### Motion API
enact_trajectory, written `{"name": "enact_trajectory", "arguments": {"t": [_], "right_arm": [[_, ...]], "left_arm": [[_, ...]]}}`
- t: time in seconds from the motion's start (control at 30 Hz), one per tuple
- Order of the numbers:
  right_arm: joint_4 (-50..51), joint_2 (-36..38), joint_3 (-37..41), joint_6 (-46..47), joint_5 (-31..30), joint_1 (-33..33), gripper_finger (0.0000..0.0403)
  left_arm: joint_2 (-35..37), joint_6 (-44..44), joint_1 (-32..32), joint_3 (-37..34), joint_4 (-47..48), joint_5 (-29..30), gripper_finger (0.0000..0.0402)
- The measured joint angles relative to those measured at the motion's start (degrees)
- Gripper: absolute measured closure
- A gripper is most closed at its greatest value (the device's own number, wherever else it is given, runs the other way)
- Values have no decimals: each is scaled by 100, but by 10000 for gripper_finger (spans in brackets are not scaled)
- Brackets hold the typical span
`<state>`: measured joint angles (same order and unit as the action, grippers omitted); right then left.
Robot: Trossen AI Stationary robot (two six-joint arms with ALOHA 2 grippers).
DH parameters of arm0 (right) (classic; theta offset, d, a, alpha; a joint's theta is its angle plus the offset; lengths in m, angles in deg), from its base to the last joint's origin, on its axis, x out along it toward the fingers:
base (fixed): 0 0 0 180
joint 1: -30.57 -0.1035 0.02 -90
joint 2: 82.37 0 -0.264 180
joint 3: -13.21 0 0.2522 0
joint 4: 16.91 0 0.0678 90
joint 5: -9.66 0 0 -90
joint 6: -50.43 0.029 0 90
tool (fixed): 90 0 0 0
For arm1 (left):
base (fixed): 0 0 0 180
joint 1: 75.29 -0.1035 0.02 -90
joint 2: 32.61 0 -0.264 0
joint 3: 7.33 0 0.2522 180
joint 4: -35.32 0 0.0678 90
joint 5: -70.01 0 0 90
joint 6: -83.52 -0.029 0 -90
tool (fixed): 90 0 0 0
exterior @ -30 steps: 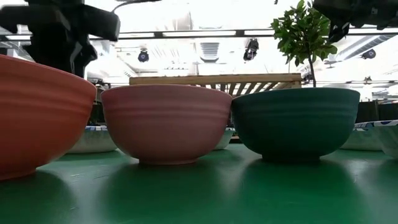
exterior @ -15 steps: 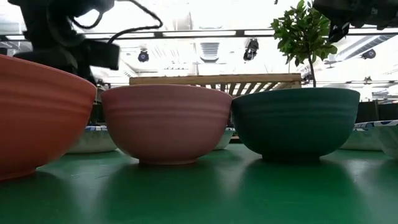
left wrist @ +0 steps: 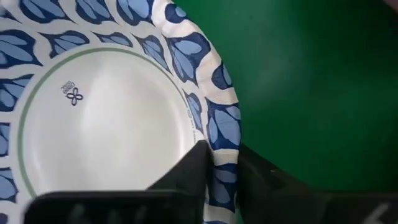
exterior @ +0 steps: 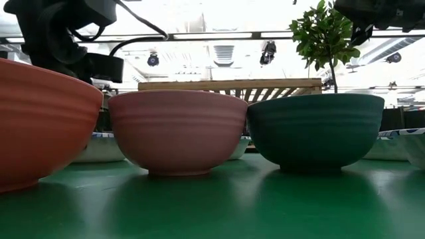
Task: Place and stack bowls onto a shelf
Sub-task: Put the white patterned bowl on the shelf
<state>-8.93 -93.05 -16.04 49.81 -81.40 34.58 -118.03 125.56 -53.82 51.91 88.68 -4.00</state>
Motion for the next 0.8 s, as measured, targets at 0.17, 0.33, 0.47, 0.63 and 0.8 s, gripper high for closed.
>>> {"name": "enact_trajectory", "arguments": {"t": [0.17,0.33,0.47,0.63,0.8], "right_arm": [[2,0,0,1,0,0,394],[4,0,0,6,-1,0,394],[4,0,0,63,-2,0,394],[56,0,0,63,-1,0,394],[98,-2,2,63,-2,0,394]], "left_arm": [[1,-34,12,334,412,-92,393],[2,-241,23,984,1214,-143,399],[2,-399,75,1733,1843,-203,401],[2,-539,150,2900,2484,-212,401],[2,-1111,147,4006,2571,172,401]]}}
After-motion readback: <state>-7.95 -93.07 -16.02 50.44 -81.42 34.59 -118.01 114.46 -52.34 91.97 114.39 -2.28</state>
